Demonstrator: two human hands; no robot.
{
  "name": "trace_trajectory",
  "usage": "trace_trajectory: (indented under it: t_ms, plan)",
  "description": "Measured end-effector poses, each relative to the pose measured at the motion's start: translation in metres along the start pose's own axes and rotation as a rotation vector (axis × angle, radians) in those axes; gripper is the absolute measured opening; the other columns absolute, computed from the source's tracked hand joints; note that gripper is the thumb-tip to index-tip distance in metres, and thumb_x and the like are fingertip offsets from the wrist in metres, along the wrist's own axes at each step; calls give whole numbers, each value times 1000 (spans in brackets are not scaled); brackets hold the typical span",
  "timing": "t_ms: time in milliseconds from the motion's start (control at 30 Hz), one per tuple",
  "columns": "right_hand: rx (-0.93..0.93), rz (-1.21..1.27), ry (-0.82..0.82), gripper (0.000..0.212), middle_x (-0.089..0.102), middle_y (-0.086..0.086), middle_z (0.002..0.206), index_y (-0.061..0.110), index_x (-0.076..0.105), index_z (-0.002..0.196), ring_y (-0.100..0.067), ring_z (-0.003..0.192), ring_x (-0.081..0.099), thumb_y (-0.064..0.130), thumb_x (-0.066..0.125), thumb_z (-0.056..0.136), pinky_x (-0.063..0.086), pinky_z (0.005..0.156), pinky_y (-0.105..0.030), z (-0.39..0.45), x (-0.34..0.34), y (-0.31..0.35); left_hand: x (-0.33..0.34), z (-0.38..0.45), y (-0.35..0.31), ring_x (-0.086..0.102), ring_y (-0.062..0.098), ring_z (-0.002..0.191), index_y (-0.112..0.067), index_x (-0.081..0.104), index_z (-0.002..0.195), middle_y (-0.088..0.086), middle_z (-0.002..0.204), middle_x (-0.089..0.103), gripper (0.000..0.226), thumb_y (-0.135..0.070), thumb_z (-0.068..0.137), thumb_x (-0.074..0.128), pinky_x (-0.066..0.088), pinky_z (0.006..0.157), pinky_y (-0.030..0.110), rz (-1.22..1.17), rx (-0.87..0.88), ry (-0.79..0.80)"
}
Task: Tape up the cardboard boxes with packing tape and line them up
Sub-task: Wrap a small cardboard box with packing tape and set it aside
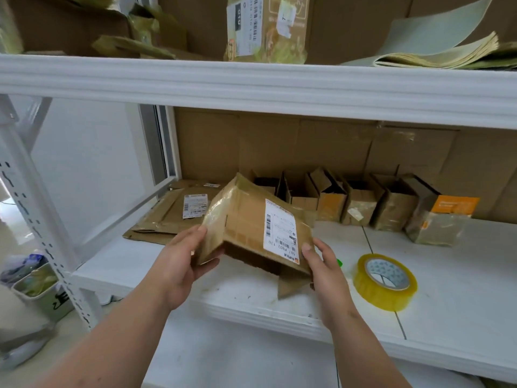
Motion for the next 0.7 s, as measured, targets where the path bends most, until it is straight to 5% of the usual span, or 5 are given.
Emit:
trace_trajectory:
  t_ms: [200,333,433,567,700]
  plan:
    - [-47,46,147,80,50,12,141,47,45,139,-14,133,41,74,70,68,31,113,-41,-4,15,6,1,9,-18,69,30,100,-12,62,129,3,128,66,35,-30,100,54,53,95,43,-51,33,27]
    - [-99,7,58,62,67,10,121,41,47,139,-10,113,61,25,76,86,45,106,-37,1,18,5,1,12,-22,61,25,91,-22,64,127,1,112,68,39,-6,96,48,46,103,43,196,92,-50]
    - [-105,61,-73,40,71,5,111,34,56,130,-15,105,66,16,63,95,50,102,-43,7,16,4,0,16,-19,59,31,108,-25,63,127,12,110,66,36,-12,94,56,39,110,43,372,159,-75]
    - [-106,123,-171,32,68,-2,119,26,58,131,-20,109,64,23,57,99,49,101,-44,13,11,7,3,16,-18,59,16,100,-28,63,106,-5,102,65,10,-33,97,59,40,81,29,447,272,-150]
    - [-134,149,-215,35,70,1,113,24,57,133,-21,108,65,25,58,99,49,102,-47,15,9,16,9,19,-17,54,2,89,-24,59,104,-11,99,62,16,-39,97,57,36,77,29,513,291,-171]
Point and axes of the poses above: each hand's wrist, its own z-axis towards the middle knuckle, its own x-axis out of the palm, y = z × x, the point moved 3 cm from there along z, towards the middle knuckle
